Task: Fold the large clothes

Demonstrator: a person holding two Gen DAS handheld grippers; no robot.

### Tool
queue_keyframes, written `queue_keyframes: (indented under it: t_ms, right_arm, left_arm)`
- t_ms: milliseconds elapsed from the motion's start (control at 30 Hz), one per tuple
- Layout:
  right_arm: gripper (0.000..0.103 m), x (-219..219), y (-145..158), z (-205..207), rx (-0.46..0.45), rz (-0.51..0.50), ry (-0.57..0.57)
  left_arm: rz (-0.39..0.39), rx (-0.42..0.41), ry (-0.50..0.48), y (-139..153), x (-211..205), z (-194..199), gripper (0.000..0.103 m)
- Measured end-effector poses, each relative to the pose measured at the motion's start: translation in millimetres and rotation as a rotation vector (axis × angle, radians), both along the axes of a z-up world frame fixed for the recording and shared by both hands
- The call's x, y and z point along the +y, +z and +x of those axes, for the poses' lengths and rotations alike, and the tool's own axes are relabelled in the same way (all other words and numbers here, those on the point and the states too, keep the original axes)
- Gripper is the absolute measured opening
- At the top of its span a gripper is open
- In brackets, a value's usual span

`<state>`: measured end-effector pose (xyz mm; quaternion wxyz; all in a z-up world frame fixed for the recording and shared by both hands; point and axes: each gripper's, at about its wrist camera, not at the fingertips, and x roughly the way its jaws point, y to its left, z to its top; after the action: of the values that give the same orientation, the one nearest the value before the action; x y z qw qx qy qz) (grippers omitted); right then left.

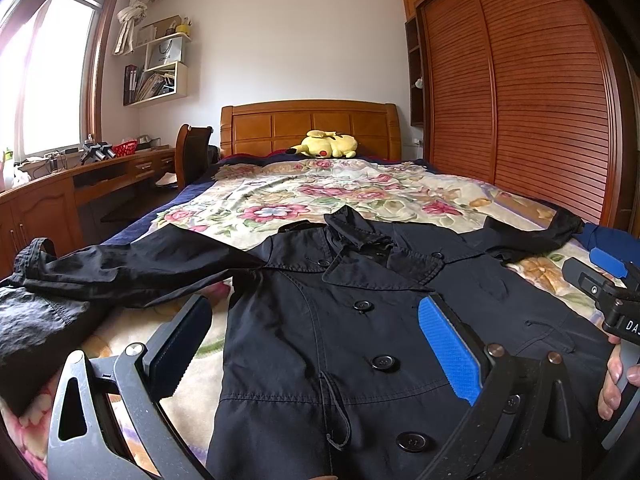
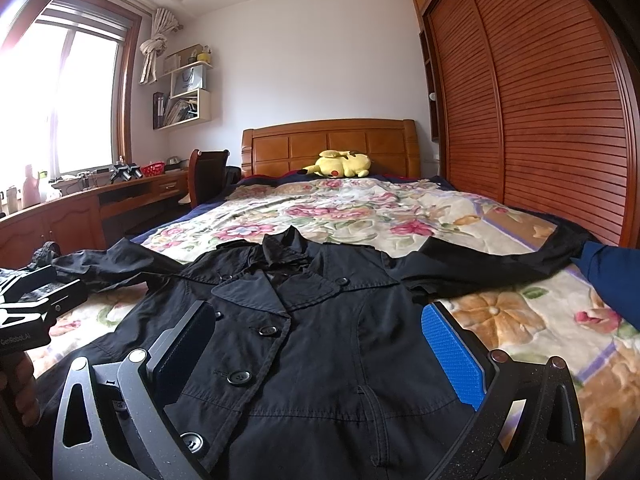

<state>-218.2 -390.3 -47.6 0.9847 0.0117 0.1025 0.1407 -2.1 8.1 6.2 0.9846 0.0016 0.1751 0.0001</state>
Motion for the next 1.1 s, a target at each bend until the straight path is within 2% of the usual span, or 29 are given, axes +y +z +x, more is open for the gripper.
queue_keyframes:
  t_ms: [1100]
  right_arm:
    - [0.103,1.2,-1.4,-0.4,-0.012,-0.003,0.001]
  left_arm:
    - [0.001,-0.003,0.003,0.5,2.5,-1.5,0.103]
